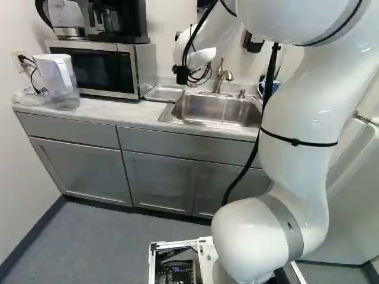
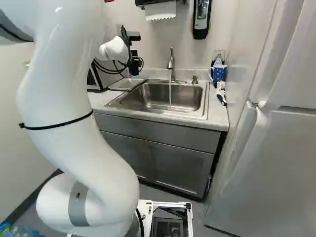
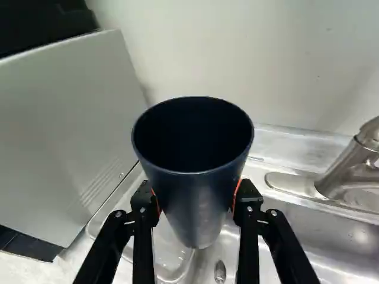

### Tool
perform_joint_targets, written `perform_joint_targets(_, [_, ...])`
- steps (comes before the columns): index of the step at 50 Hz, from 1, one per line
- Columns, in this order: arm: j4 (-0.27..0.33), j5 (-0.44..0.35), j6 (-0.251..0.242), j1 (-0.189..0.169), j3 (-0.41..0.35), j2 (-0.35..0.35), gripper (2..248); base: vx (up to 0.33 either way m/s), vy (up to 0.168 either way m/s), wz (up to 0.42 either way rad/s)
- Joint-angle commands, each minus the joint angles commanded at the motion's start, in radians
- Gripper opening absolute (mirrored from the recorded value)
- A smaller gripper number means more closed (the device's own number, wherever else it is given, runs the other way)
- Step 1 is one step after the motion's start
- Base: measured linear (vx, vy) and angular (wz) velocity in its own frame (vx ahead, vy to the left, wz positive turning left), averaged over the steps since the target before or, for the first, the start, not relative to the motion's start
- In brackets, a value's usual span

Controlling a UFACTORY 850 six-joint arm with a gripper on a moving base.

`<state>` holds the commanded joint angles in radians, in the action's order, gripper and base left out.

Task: Rinse the cup and place it in the tray

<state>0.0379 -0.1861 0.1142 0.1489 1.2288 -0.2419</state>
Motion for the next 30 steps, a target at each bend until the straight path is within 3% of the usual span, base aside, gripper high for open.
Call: perform_joint_targets(30, [0.000,-0.001,0.000,0.059,0.122,-0.160,125,0.000,0.000,0.000])
